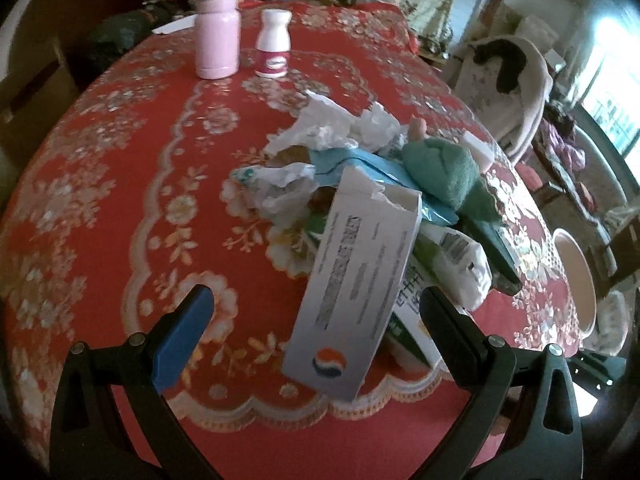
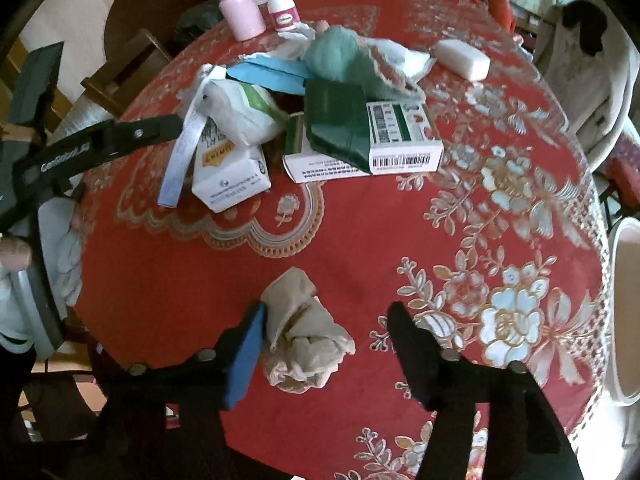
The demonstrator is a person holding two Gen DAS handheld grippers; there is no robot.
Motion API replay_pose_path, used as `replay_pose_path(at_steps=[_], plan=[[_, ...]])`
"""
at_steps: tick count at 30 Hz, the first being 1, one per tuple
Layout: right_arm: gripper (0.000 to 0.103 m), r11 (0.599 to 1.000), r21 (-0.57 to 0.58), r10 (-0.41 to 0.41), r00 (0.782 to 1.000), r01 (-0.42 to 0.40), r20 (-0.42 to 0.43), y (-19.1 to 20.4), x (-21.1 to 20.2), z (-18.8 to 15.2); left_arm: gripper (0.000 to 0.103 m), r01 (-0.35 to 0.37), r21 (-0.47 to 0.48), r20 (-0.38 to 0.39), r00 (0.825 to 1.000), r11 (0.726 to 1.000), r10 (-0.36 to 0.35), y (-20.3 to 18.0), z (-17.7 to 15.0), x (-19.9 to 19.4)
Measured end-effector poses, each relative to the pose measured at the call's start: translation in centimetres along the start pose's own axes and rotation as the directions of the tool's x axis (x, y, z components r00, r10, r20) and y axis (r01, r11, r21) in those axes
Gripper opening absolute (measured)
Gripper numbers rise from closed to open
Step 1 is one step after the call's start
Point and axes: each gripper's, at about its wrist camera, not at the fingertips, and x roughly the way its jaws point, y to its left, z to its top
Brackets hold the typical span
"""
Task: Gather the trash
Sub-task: 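Grasp the crumpled beige tissue with the right tool while the left tool grasps the white medicine box, then carry the tissue and medicine box to the white bucket and open both tools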
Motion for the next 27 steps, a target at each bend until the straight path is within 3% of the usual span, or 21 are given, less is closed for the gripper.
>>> replay_pose_path(at_steps=[2,7,8,13,20,24,27], plan=[[0.047,1.000,0.006,0.009,1.000,-0.009,0.008,0.0,0.0,0.0,0.101,0.009,0.025,-0.021,1.000,1.000,-0.009,-0.3,0.3,0.8],[0.026,0.999,0.013,0.038,0.999,-0.038,0.019,0.5,0.0,0.2,0.064,0.082,0.049,-0.056,0.995,0.995,-0.079,-0.6,0.5,1.3],[0.024,0.999,0.014,0.041,0.999,-0.042,0.021,0.2,-0.5,0.1,0.051,0.103,0.044,-0.060,0.993,0.994,-0.100,-0.6,0.5,1.2],[0.020,0.997,0.022,0.077,0.996,-0.079,0.054,-0.5,-1.8,0.9,0.051,0.081,0.042,-0.056,0.995,0.996,-0.078,-0.6,0.4,-0.1],[0.020,0.994,0.051,0.092,0.989,-0.098,0.118,-2.5,-4.5,1.8,0.050,0.044,0.014,0.007,0.999,0.999,-0.044,-1.0,1.3,-4.5],[0.020,0.994,0.068,0.075,0.986,-0.086,0.150,-4.4,-5.9,2.2,0.050,0.060,0.026,0.045,0.997,0.998,-0.061,-3.3,2.0,-6.4],[0.020,0.993,0.087,0.062,0.983,-0.078,0.172,-7.2,-7.5,0.2,0.050,0.095,0.053,0.049,0.994,0.994,-0.097,-6.4,2.5,-7.1]])
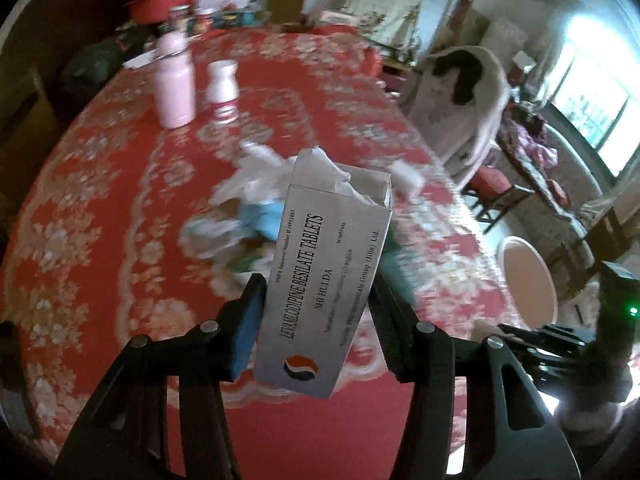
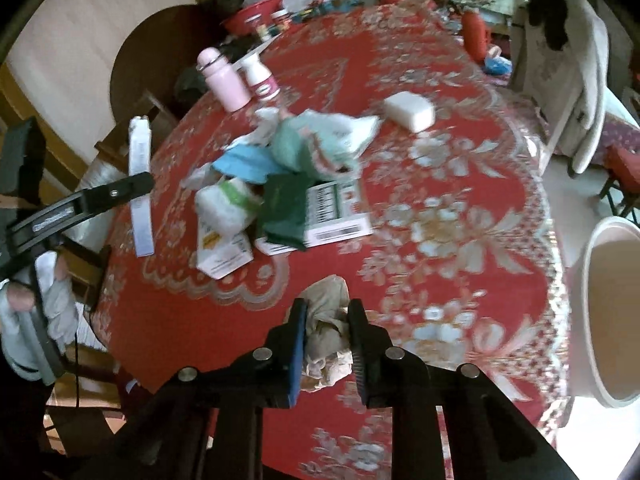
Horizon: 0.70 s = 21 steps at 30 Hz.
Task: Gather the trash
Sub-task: 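Carry the tissue and medicine box to the white bucket and open both tools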
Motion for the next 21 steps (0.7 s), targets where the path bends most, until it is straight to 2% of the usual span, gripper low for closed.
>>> replay_pose_path(at_steps=[1,5,10,16,21], plan=[[0.020,1.000,0.003,-0.006,1.000,0.006,0.008,-0.6,-0.5,-0.8,0.050,0.017,0.020,-0.001,1.000,1.000,-0.017,-1.5,0.3,0.1],[0.020,0.998,0.046,-0.053,0.998,0.052,0.038,-4.2,-2.4,-0.5,0.050,0.076,0.075,-0.025,0.997,0.994,-0.075,-6.3,0.7,1.2],[0.020,0.983,0.131,-0.135,0.989,0.126,0.060,-9.9,-5.8,-1.3,0.050,0.167,0.163,-0.083,0.984,0.972,-0.155,-14.2,1.1,4.1],[0.020,0.939,0.252,-0.255,0.965,0.233,0.056,-17.7,-8.9,-2.5,0.050,0.249,0.243,-0.157,0.964,0.937,-0.215,-23.2,1.2,7.8],[0.020,0.897,0.340,-0.316,0.948,0.283,0.047,-23.3,-10.7,-3.3,0.051,0.300,0.257,-0.212,0.945,0.919,-0.249,-29.4,1.2,11.3]])
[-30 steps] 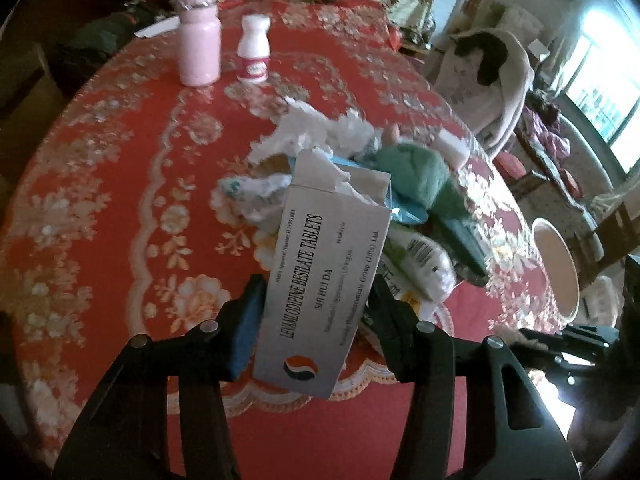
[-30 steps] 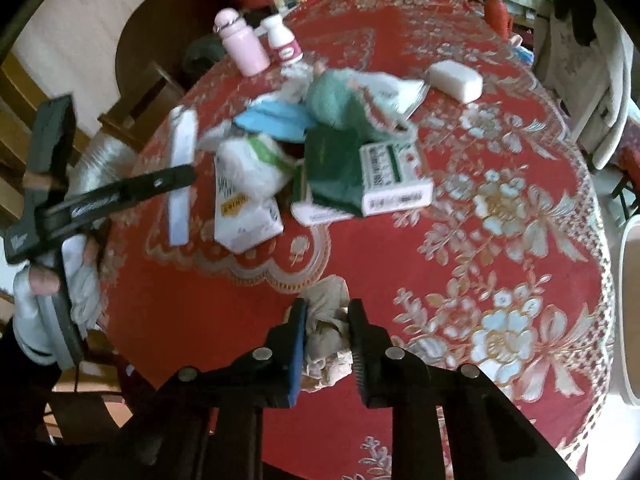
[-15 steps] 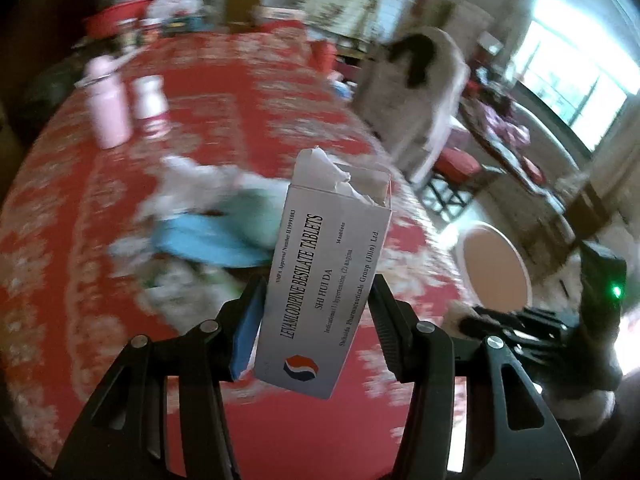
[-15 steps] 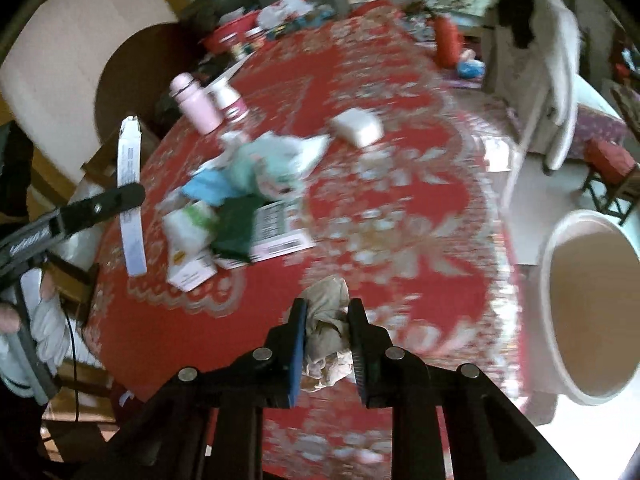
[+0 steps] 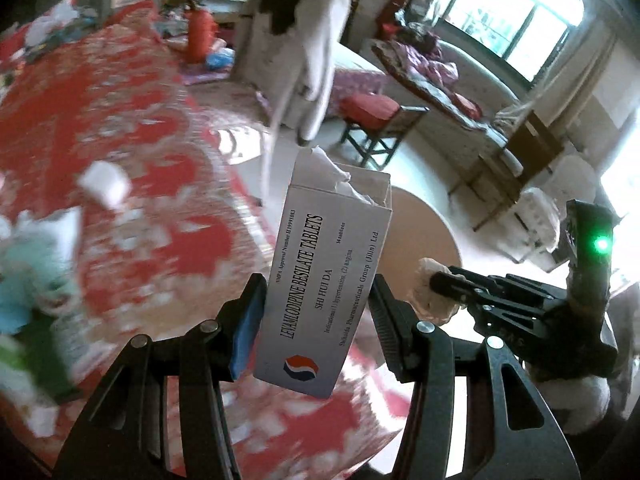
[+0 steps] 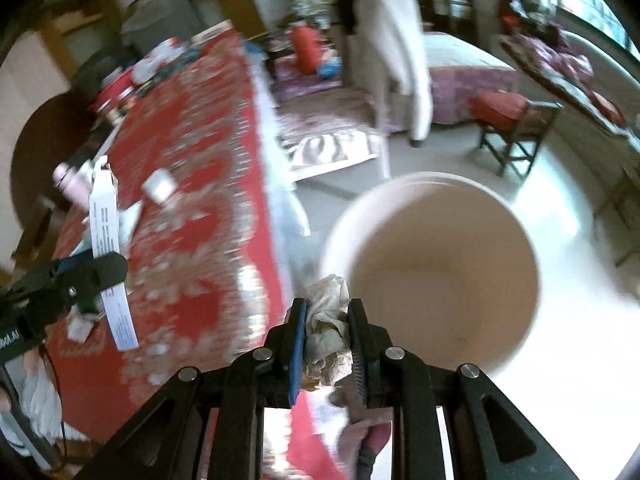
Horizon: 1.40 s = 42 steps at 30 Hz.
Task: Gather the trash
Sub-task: 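Carry the tissue and medicine box to the white bucket and open both tools, then move both tools back from the bucket to the trash pile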
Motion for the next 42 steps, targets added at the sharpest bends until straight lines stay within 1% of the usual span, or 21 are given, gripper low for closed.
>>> replay_pose_path(at_steps=[4,9,14,17,18,19,20,21,22,23,25,33,37,42], plan=[[0.020,0.999,0.042,-0.024,1.000,0.024,0.000,-3.0,0.4,1.0,0.051,0.014,0.016,-0.027,1.000,1.000,-0.013,-3.3,1.5,3.6],[0.020,0.997,0.068,-0.036,0.999,0.036,-0.013,-5.7,1.1,1.6,0.051,0.027,0.013,-0.046,0.999,1.000,-0.026,-5.8,2.4,6.4],[0.020,0.997,0.069,-0.043,0.999,0.045,-0.033,-7.4,2.0,1.7,0.051,0.024,0.006,-0.036,0.999,1.000,-0.024,-6.8,3.0,8.1],[0.020,0.996,0.071,-0.045,0.998,0.048,-0.043,-8.1,2.5,1.9,0.052,0.040,-0.004,-0.043,0.998,0.999,-0.040,-6.7,3.2,9.0],[0.025,0.996,0.071,-0.045,0.998,0.049,-0.050,-8.2,2.8,2.0,0.052,0.040,-0.008,-0.045,0.998,0.999,-0.040,-6.6,3.2,9.3],[0.037,0.996,0.070,-0.047,0.998,0.050,-0.051,-8.5,2.7,1.9,0.052,0.040,-0.013,-0.047,0.998,0.999,-0.041,-6.6,3.3,9.5],[0.042,0.996,0.070,-0.048,0.998,0.051,-0.048,-8.5,2.8,1.9,0.052,0.044,-0.020,-0.051,0.998,0.999,-0.045,-6.5,3.3,9.7],[0.045,0.996,0.068,-0.049,0.998,0.052,-0.044,-8.5,2.8,2.0,0.055,0.053,-0.027,-0.056,0.997,0.998,-0.055,-6.5,3.3,9.9],[0.045,0.996,0.067,-0.051,0.998,0.054,-0.045,-8.6,2.7,1.9,0.057,0.068,-0.040,-0.063,0.996,0.997,-0.071,-6.5,3.4,10.2],[0.045,0.996,0.066,-0.052,0.998,0.055,-0.047,-8.7,2.7,1.8,0.060,0.080,-0.051,-0.069,0.994,0.995,-0.083,-6.3,3.4,10.4],[0.045,0.996,0.072,-0.050,0.997,0.054,-0.051,-8.8,2.7,1.8,0.061,0.096,-0.070,-0.078,0.992,0.993,-0.101,-6.1,3.4,10.6],[0.045,0.996,0.072,-0.041,0.997,0.046,-0.070,-8.6,3.1,1.3,0.061,0.071,-0.081,-0.068,0.995,0.994,-0.077,-5.4,3.2,9.5],[0.045,0.997,0.068,-0.030,0.997,0.035,-0.074,-8.2,3.3,1.3,0.061,0.019,-0.073,-0.037,0.999,0.997,-0.022,-4.7,2.8,8.3],[0.046,0.999,0.033,-0.025,0.997,0.027,-0.069,-6.9,3.4,1.7,0.061,-0.025,-0.089,-0.008,1.000,0.996,0.025,-3.6,2.5,7.0]])
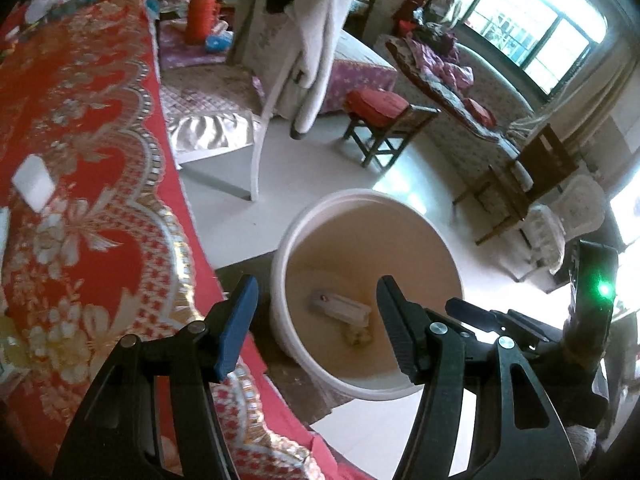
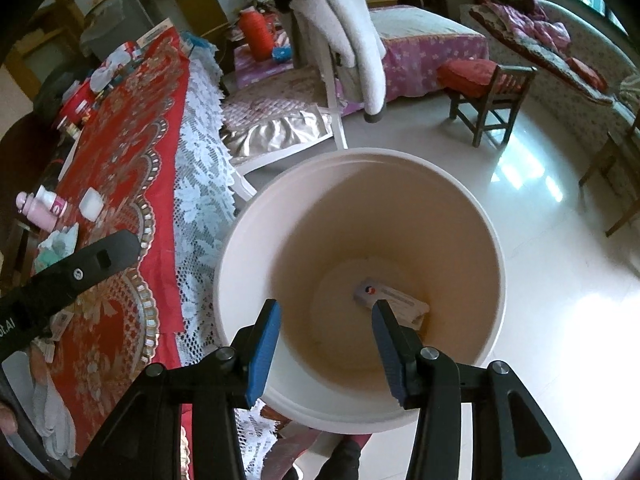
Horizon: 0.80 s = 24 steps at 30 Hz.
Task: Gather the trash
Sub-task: 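Move both tools back from the bucket to the trash pile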
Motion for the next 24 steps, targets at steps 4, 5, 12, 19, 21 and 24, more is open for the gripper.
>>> replay_pose_path(at_steps=[4,5,12,19,21,24], plan=[[0.052,1.000,-0.023,0.008,1.000,-0.007,0.008,0.9,-0.1,0.5,0.061,-0.017,-0.016,0.017,1.000,1.000,0.018,1.0,-0.2,-0.9],[0.054,1.000,-0.028,0.011,1.000,-0.011,0.012,1.1,-0.2,0.6,0.061,-0.020,-0.021,0.022,1.000,1.000,0.020,1.2,-0.2,-1.0],[0.057,0.992,-0.114,0.053,0.998,-0.050,0.023,3.7,-0.8,2.3,0.061,-0.058,-0.079,0.064,0.996,0.995,0.063,3.1,-0.3,-3.1],[0.058,0.965,-0.240,0.114,0.993,-0.108,0.010,9.0,-0.3,3.6,0.061,-0.161,-0.171,0.108,0.978,0.972,0.181,6.7,-1.5,-6.2],[0.058,0.956,-0.267,0.126,0.992,-0.120,0.005,10.7,0.1,3.6,0.061,-0.180,-0.194,0.110,0.973,0.964,0.204,8.0,-1.9,-7.0],[0.058,0.948,-0.290,0.137,0.991,-0.132,-0.003,13.5,0.8,3.6,0.061,-0.211,-0.217,0.113,0.964,0.953,0.239,10.8,-2.5,-8.5]])
